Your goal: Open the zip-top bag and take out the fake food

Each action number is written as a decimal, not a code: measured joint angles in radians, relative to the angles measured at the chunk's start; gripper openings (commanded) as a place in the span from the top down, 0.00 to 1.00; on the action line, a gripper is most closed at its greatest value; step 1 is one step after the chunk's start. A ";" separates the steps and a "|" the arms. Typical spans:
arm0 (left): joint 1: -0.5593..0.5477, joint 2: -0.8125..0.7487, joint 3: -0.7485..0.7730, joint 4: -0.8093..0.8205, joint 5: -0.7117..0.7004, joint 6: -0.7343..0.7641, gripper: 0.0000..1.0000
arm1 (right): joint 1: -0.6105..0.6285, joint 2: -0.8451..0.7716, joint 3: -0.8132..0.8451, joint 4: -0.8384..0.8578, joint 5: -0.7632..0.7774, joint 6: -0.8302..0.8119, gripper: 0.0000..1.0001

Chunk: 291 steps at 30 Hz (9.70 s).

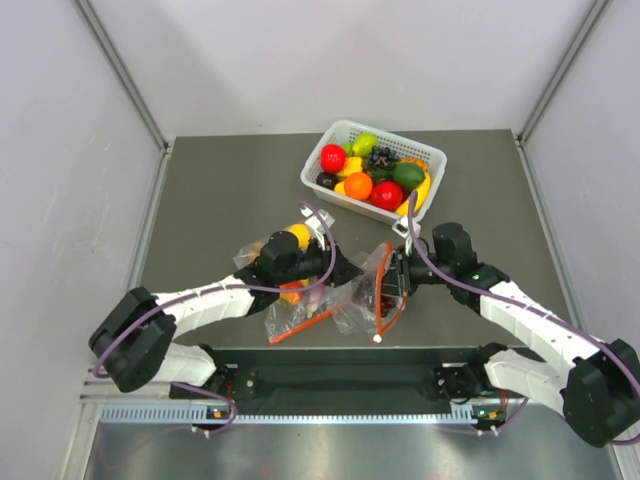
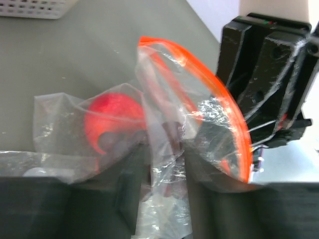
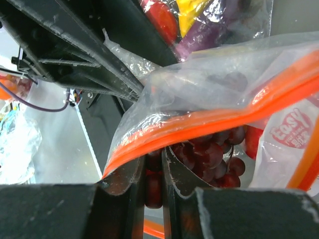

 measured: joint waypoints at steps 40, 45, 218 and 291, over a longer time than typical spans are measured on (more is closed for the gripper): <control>0.017 0.053 -0.122 0.074 -0.042 0.045 1.00 | -0.011 -0.182 0.053 -0.003 0.105 0.052 1.00; -0.031 0.058 -0.122 0.112 -0.042 0.060 1.00 | -0.022 -0.040 0.120 0.111 0.158 0.089 1.00; -0.119 -0.105 -0.105 -0.093 -0.187 0.217 1.00 | 0.294 0.122 0.156 -0.318 0.740 0.026 0.24; -0.114 -0.010 -0.127 -0.145 -0.278 0.223 1.00 | -0.127 0.651 0.999 -0.031 0.589 -0.124 0.75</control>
